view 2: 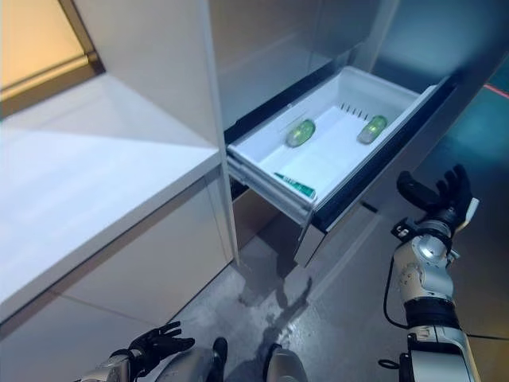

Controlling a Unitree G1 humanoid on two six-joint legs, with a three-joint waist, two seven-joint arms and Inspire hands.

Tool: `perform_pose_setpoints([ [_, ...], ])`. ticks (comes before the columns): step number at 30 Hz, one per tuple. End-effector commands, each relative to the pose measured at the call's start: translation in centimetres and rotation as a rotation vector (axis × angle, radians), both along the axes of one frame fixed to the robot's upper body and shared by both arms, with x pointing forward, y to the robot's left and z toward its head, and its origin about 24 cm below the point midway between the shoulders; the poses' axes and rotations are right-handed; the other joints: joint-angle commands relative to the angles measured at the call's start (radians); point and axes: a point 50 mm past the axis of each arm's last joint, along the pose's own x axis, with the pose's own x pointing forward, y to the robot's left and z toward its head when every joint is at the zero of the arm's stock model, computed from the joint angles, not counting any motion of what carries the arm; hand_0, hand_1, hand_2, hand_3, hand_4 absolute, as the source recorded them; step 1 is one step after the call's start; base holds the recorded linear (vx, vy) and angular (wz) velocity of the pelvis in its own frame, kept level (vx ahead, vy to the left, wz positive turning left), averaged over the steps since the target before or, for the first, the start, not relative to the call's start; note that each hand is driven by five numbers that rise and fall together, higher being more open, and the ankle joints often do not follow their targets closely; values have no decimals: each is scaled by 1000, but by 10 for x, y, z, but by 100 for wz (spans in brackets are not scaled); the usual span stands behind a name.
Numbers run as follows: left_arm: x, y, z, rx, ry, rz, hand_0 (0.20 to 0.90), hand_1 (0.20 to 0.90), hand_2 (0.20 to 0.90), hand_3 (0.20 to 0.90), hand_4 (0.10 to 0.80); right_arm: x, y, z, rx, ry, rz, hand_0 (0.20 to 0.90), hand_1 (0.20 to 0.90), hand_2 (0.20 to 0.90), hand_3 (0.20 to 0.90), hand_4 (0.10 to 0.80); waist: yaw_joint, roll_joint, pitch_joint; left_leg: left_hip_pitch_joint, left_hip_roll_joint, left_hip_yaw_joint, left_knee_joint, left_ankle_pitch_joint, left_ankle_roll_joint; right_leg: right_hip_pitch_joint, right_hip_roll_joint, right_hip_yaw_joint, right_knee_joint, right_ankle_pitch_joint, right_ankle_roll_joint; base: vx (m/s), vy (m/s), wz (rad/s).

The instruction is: Put drinks into fridge and close the fridge

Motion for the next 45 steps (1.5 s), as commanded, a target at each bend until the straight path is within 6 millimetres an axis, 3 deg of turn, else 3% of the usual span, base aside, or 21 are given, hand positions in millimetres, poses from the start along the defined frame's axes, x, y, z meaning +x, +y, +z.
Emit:
perform_pose_setpoints([
  [1, -11, 10, -1, 53, -2, 12, 900, 900, 900, 900, 800, 19, 9, 75, -88, -296, 125, 900, 900, 900, 900, 800, 47, 9, -21, -38, -32, 16, 148, -169, 64, -13, -5, -87, 103, -44, -64, -26, 119, 19],
  [5, -17, 17, -2, 66, 10, 44, 900, 900, 900, 900, 800, 27, 19, 96, -161, -349, 174, 900, 900, 900, 900, 800, 70, 22, 14, -121, -49, 10, 203, -163, 71, -103, -21, -95, 197, -65, -79, -57, 106, 18],
  [7, -20, 21, -2, 65, 6, 55, 900, 900, 900, 900, 800, 29, 28, 117, -227, -412, 199, 900, 900, 900, 900, 800, 83, 33, 36, -165, -60, -3, 243, -187, 71, -157, -16, -80, 258, -103, -80, -7, 103, 16],
  [11, -21, 21, -2, 29, -20, 74, 900, 900, 900, 900, 800, 35, 46, 148, -267, -513, 264, 900, 900, 900, 900, 800, 105, 50, 58, -234, -69, -10, 277, -176, 76, -243, -15, -79, 327, -116, -91, -18, 101, 13],
  [22, -17, 2, -3, -38, -73, 18, 900, 900, 900, 900, 800, 46, 93, 196, -418, -624, 398, 900, 900, 900, 900, 800, 152, 58, 71, -273, -74, -35, 236, -120, 62, -287, -23, -89, 335, -98, -78, 29, 41, 10],
  [29, -14, 9, -1, -8, -68, -18, 900, 900, 900, 900, 800, 58, 112, 189, -359, -592, 523, 900, 900, 900, 900, 800, 163, 38, 68, -226, -59, -54, 152, -84, 41, -237, -19, -91, 246, -54, -49, 91, -45, 9],
  [30, -13, 10, 0, -5, -70, -18, 900, 900, 900, 900, 800, 58, 113, 187, -358, -589, 524, 900, 900, 900, 900, 800, 162, 40, 69, -231, -52, -51, 128, -44, 42, -242, -17, -103, 220, -16, -56, -56, -52, 9],
  [39, -6, 16, 4, 18, -83, -13, 900, 900, 900, 900, 800, 57, 120, 170, -305, -575, 489, 900, 900, 900, 900, 800, 124, 25, 61, -195, -13, -42, 24, 4, 27, -216, 23, -69, 92, 45, -34, 1, -77, -5],
  [43, -6, 18, 5, 25, -90, -9, 900, 900, 900, 900, 800, 51, 116, 152, -313, -543, 448, 900, 900, 900, 900, 800, 95, 16, 41, -159, 4, -31, -33, 23, 21, -187, 47, -47, 28, 63, -27, 7, -69, -15],
  [45, -5, 18, 5, 30, -93, -8, 900, 900, 900, 900, 800, 46, 113, 134, -311, -505, 421, 900, 900, 900, 900, 800, 74, 7, 24, -136, 11, -24, -62, 27, 18, -166, 58, -34, -13, 70, -24, 18, -64, -30],
])
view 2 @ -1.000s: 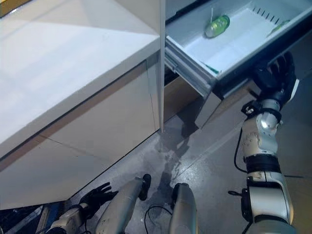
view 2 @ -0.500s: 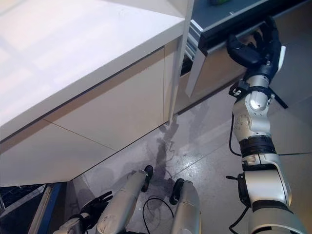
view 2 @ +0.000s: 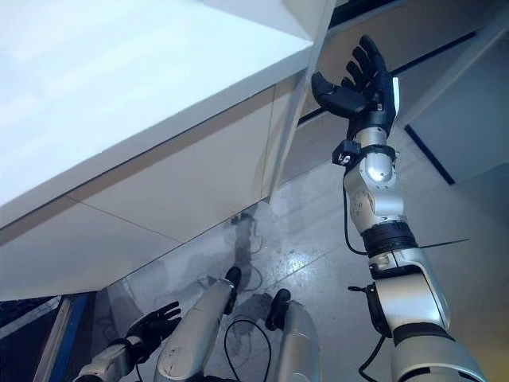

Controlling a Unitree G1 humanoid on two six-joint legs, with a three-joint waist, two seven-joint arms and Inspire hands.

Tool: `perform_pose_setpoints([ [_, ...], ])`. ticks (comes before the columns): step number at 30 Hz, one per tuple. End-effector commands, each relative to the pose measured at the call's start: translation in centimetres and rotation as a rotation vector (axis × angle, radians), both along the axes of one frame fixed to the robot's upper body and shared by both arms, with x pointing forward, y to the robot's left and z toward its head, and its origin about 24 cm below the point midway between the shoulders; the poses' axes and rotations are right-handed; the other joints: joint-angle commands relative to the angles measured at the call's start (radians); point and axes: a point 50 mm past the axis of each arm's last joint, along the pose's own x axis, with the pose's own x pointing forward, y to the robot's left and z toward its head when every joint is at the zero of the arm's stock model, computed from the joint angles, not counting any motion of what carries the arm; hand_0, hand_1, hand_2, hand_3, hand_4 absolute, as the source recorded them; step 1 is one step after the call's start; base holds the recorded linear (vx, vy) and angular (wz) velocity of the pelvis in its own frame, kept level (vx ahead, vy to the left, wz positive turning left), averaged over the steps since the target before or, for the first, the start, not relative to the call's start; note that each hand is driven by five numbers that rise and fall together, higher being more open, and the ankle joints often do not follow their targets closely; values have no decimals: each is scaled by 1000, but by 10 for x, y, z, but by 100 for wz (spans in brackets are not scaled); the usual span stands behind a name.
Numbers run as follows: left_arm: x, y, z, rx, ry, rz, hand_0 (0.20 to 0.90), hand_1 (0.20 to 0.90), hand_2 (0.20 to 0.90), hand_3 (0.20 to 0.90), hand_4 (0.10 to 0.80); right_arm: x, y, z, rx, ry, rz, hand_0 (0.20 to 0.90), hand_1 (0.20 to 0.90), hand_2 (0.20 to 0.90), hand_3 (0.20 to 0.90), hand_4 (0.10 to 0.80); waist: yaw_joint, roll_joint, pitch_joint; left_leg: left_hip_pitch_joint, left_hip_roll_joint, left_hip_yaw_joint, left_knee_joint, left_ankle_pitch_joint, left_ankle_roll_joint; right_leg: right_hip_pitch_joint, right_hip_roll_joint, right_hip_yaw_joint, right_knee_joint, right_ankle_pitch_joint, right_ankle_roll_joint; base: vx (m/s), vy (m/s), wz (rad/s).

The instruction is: Put drinks into fridge and close the fridge

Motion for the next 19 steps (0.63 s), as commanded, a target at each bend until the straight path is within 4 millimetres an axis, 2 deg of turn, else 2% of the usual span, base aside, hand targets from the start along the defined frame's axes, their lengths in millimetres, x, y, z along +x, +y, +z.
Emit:
perform_pose_setpoints([
  [1, -16, 1, -6, 15, 18, -24, 900, 900, 900, 900, 800, -20, -4, 30, -21, -192, -49, 900, 900, 900, 900, 800, -46, -5, -128, 97, 1, 44, -173, 6, 29, 2, 42, 30, -75, 59, 9, 32, -59, -24],
  [4, -18, -2, -7, 0, 19, -16, 900, 900, 900, 900, 800, -31, -10, -8, -7, -115, -67, 900, 900, 900, 900, 800, -81, -7, -159, 145, 11, 56, -220, 12, 21, 47, 56, 43, -133, 63, 13, 45, -54, -25],
  [6, -20, -4, -9, 10, 32, -8, 900, 900, 900, 900, 800, -44, -10, -50, -15, -23, -89, 900, 900, 900, 900, 800, -109, -8, -190, 187, 18, 60, -270, 17, 13, 92, 71, 50, -193, 67, 14, 17, -128, -13],
  [9, -21, -5, -9, 32, 46, -15, 900, 900, 900, 900, 800, -70, -10, -119, 4, 172, -54, 900, 900, 900, 900, 800, -136, -10, -238, 245, 27, 64, -356, 38, -1, 163, 86, 44, -294, 82, 19, -5, -129, -18],
  [12, -26, -5, -10, 32, 44, -9, 900, 900, 900, 900, 800, -102, -6, -194, 3, 447, 68, 900, 900, 900, 900, 800, -156, -11, -290, 312, 36, 79, -438, 58, -22, 246, 99, 34, -394, 96, 27, -9, -90, -8],
  [13, -28, -4, -11, 26, 44, 0, 900, 900, 900, 900, 800, -119, -2, -224, -12, 563, 114, 900, 900, 900, 900, 800, -162, -13, -311, 347, 36, 87, -459, 58, -30, 289, 102, 28, -430, 98, 29, -7, -65, -5],
  [14, -28, -4, -10, 21, 38, 5, 900, 900, 900, 900, 800, -128, -1, -240, -2, 639, 147, 900, 900, 900, 900, 800, -166, -15, -328, 355, 37, 94, -467, 61, -33, 301, 103, 25, -450, 107, 31, 5, -54, -5],
  [16, -30, -5, -11, 19, 32, 13, 900, 900, 900, 900, 800, -157, 1, -286, 126, 840, 168, 900, 900, 900, 900, 800, -170, -20, -360, 387, 34, 104, -475, 55, -37, 338, 107, 22, -486, 118, 31, -19, -43, -2],
  [17, -30, -5, -11, 19, 34, 14, 900, 900, 900, 900, 800, -160, 1, -290, 131, 855, 167, 900, 900, 900, 900, 800, -170, -20, -362, 392, 34, 105, -476, 54, -37, 343, 108, 22, -491, 119, 31, -32, -35, -4],
  [19, -33, -6, -14, 41, 37, 15, 900, 900, 900, 900, 800, -182, -2, -317, 114, 998, 145, 900, 900, 900, 900, 800, -170, -22, -380, 416, 32, 113, -478, 47, -37, 374, 111, 21, -518, 127, 30, -39, -26, -3],
])
